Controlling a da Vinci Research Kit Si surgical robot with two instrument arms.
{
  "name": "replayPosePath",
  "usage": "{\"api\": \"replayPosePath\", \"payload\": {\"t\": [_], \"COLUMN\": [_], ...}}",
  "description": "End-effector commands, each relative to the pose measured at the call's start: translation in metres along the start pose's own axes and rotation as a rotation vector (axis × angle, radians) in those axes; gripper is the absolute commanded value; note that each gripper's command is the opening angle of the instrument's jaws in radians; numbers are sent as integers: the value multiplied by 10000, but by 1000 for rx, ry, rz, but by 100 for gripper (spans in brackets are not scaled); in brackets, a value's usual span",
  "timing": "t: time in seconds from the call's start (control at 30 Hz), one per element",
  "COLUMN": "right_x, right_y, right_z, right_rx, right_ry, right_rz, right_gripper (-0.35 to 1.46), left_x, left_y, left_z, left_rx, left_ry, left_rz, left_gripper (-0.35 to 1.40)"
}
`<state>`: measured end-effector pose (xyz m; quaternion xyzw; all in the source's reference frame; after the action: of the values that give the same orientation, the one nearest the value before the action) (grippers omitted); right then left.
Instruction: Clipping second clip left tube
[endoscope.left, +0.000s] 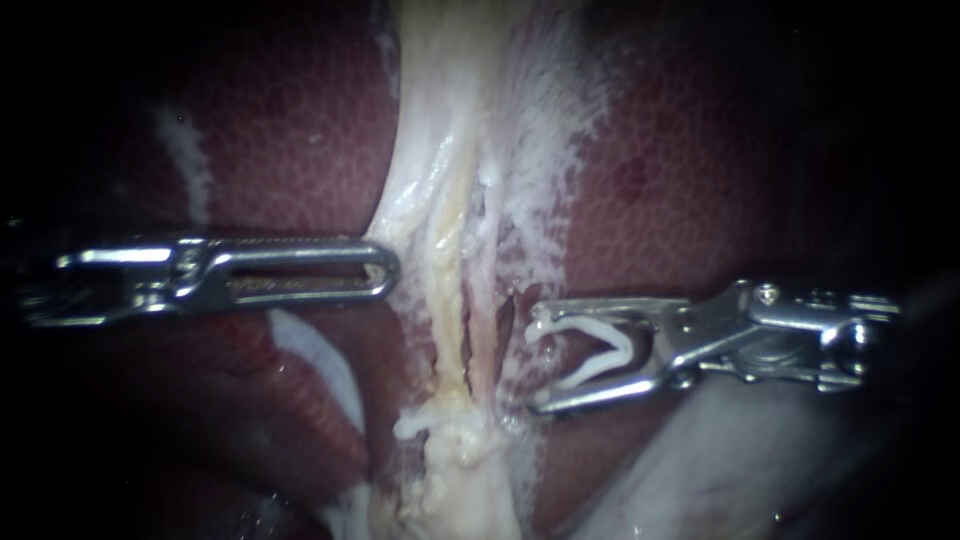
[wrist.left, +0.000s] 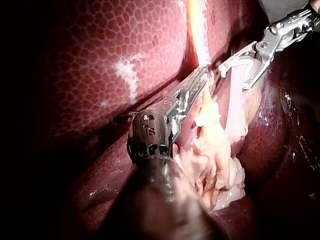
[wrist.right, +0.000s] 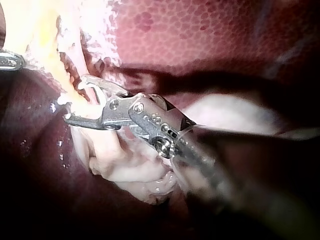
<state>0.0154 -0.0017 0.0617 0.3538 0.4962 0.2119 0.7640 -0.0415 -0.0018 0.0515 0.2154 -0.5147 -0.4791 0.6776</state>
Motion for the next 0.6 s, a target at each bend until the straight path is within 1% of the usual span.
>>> {"api": "replayPosePath", "payload": {"t": [0.03,0.13,0.47,0.6], "right_x": [-1,-5,-21,-24], "right_y": [2,6,18,18], "right_z": [4,14,42,54], "right_rx": [2,7,20,29], "right_ry": [-3,-13,-24,-27], "right_rz": [2,3,6,13], "right_gripper": [56,56,56,55], "left_x": [-1,-4,-9,-9], "left_y": [-2,-6,-18,-18], "left_z": [-1,-4,-12,-13], "left_rx": [0,4,9,10], "left_ry": [-1,-5,-12,-12], "left_rz": [0,-2,-4,-4], "left_gripper": [-35,-35,-35,-35]}}
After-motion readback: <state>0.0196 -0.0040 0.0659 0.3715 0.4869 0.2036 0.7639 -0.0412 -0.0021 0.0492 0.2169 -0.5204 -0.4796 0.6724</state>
